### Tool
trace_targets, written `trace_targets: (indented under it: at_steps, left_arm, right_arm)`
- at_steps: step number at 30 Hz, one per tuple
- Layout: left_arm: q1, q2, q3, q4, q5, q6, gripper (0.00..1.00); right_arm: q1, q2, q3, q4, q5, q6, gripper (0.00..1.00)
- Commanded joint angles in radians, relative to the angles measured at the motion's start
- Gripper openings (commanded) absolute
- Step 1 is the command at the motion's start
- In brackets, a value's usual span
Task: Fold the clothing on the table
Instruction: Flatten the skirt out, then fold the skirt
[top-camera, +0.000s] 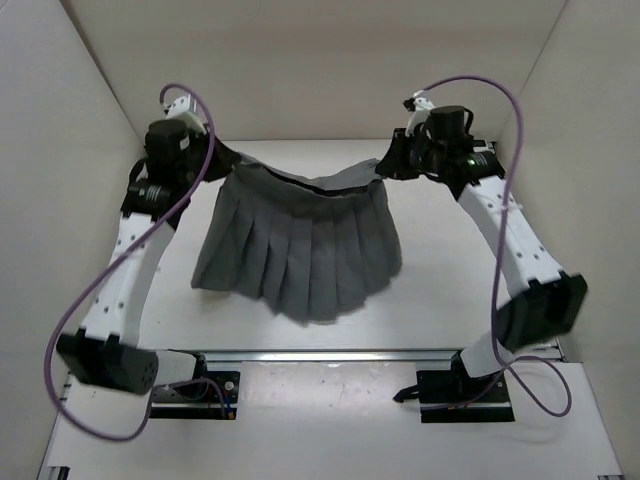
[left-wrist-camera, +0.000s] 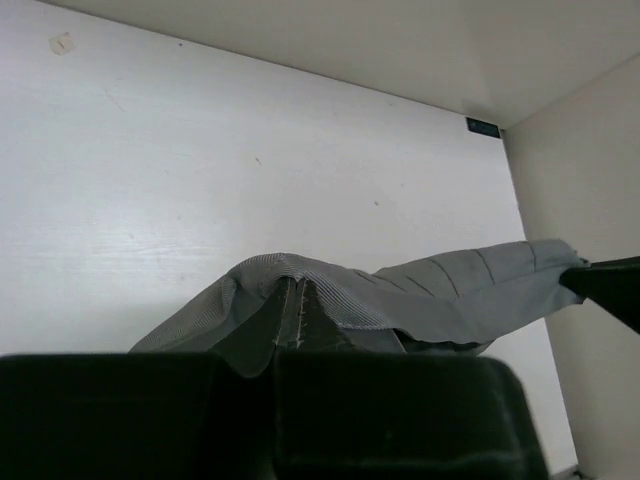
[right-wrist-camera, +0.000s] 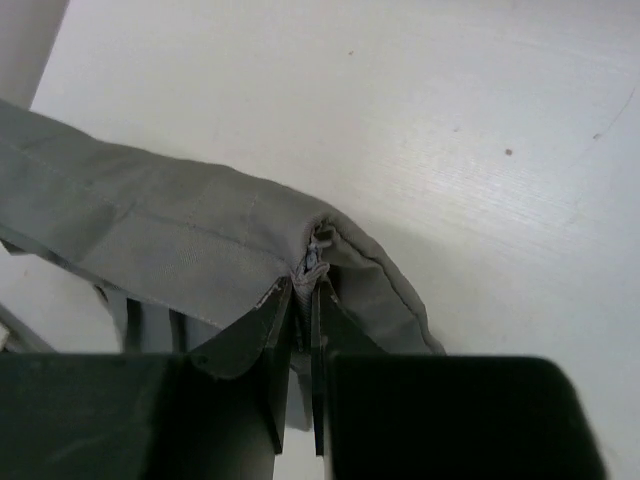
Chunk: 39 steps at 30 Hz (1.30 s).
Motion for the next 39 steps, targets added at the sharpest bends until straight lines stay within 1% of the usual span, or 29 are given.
trace_targets:
  at_steps: [1, 2, 3, 4, 5, 6, 7, 8, 9, 10, 11, 12, 13, 15, 16, 18, 19, 20, 21, 23, 25, 27, 31, 34, 37, 38, 39]
  left_arm:
    - [0.027, 0.143, 0.251, -0.021, 0.017, 0.058, 0.00]
    - [0.033, 0.206, 0.374, -0.041, 0.015, 0.067, 0.00]
    - [0.039, 0.234, 0.437, -0.100, 0.011, 0.084, 0.00]
    - [0.041, 0.289, 0.549, -0.149, 0.009, 0.098, 0.00]
    - [0.044, 0.323, 0.621, -0.161, 0.011, 0.100, 0.00]
    - [0.036, 0.327, 0.634, -0.182, 0.009, 0.109, 0.00]
    - [0.042, 0.321, 0.636, -0.176, 0.011, 0.104, 0.00]
    - [0.036, 0.296, 0.568, -0.162, 0.011, 0.106, 0.00]
    - [0.030, 0.230, 0.421, -0.076, 0.017, 0.086, 0.00]
    - [0.027, 0.210, 0.365, -0.052, 0.018, 0.080, 0.00]
    - [0.029, 0.171, 0.249, -0.009, 0.032, 0.075, 0.00]
    - [0.020, 0.133, 0.129, 0.034, 0.037, 0.067, 0.00]
    - [0.017, 0.114, 0.077, 0.049, 0.037, 0.058, 0.00]
    - [0.007, 0.030, -0.174, 0.135, 0.052, 0.019, 0.00]
    - [0.003, 0.006, -0.245, 0.167, 0.051, 0.002, 0.00]
    - [-0.014, -0.063, -0.496, 0.267, 0.066, -0.049, 0.00]
    - [-0.039, -0.083, -0.602, 0.284, 0.061, -0.063, 0.00]
    - [-0.060, -0.093, -0.646, 0.299, 0.049, -0.061, 0.00]
    - [-0.085, -0.099, -0.727, 0.310, 0.054, -0.075, 0.00]
    - [-0.118, -0.099, -0.851, 0.318, 0.087, -0.086, 0.00]
    - [-0.148, -0.125, -0.921, 0.326, 0.121, -0.110, 0.00]
    - [-0.171, -0.171, -0.976, 0.321, 0.118, -0.127, 0.00]
    - [-0.183, -0.318, -1.016, 0.240, 0.112, -0.137, 0.00]
    - [-0.154, -0.373, -0.984, 0.159, 0.124, -0.105, 0.00]
    - [-0.171, -0.419, -0.947, 0.083, 0.101, -0.085, 0.00]
    - [-0.175, -0.439, -0.946, 0.067, 0.097, -0.091, 0.00]
    - [-0.169, -0.471, -0.947, 0.056, 0.106, -0.097, 0.00]
  right_arm:
    - [-0.033, 0.083, 0.265, -0.012, 0.023, -0.039, 0.00]
    - [-0.036, 0.137, 0.319, -0.054, 0.043, -0.061, 0.00]
    - [-0.036, 0.191, 0.448, -0.084, 0.054, -0.068, 0.00]
    - [-0.048, 0.218, 0.571, -0.143, 0.049, -0.067, 0.00]
    - [-0.053, 0.267, 0.623, -0.203, 0.049, -0.078, 0.00]
    - [-0.062, 0.303, 0.681, -0.217, 0.033, -0.081, 0.00]
    - [-0.070, 0.308, 0.675, -0.222, 0.029, -0.079, 0.00]
    - [-0.072, 0.283, 0.643, -0.201, 0.025, -0.076, 0.00]
    - [-0.097, 0.244, 0.449, -0.147, -0.010, -0.053, 0.00]
    - [-0.101, 0.208, 0.401, -0.124, -0.042, -0.046, 0.00]
    - [-0.119, 0.194, 0.287, -0.071, -0.055, -0.026, 0.00]
    - [-0.140, 0.158, 0.231, -0.028, -0.073, -0.006, 0.00]
    - [-0.142, 0.132, 0.130, -0.009, -0.086, 0.005, 0.00]
    - [-0.165, 0.104, -0.080, 0.065, -0.113, 0.039, 0.00]
    - [-0.168, 0.076, -0.124, 0.083, -0.130, 0.059, 0.00]
    - [-0.176, 0.058, -0.316, 0.144, -0.158, 0.088, 0.00]
    - [-0.170, 0.035, -0.361, 0.166, -0.162, 0.103, 0.00]
    - [-0.168, 0.019, -0.444, 0.169, -0.153, 0.106, 0.01]
    - [-0.152, 0.015, -0.517, 0.177, -0.147, 0.111, 0.00]
    - [-0.122, -0.017, -0.605, 0.168, -0.103, 0.119, 0.00]
    - [-0.086, -0.053, -0.709, 0.149, -0.068, 0.129, 0.00]
    - [-0.066, -0.089, -0.762, 0.116, -0.043, 0.138, 0.00]
    - [-0.062, -0.197, -0.865, 0.071, -0.029, 0.154, 0.00]
    - [-0.065, -0.275, -0.908, 0.019, -0.030, 0.151, 0.01]
    - [-0.061, -0.370, -0.916, -0.042, -0.015, 0.143, 0.00]
    - [-0.064, -0.375, -0.919, -0.062, -0.017, 0.145, 0.00]
    - [-0.067, -0.413, -0.919, -0.079, -0.023, 0.151, 0.00]
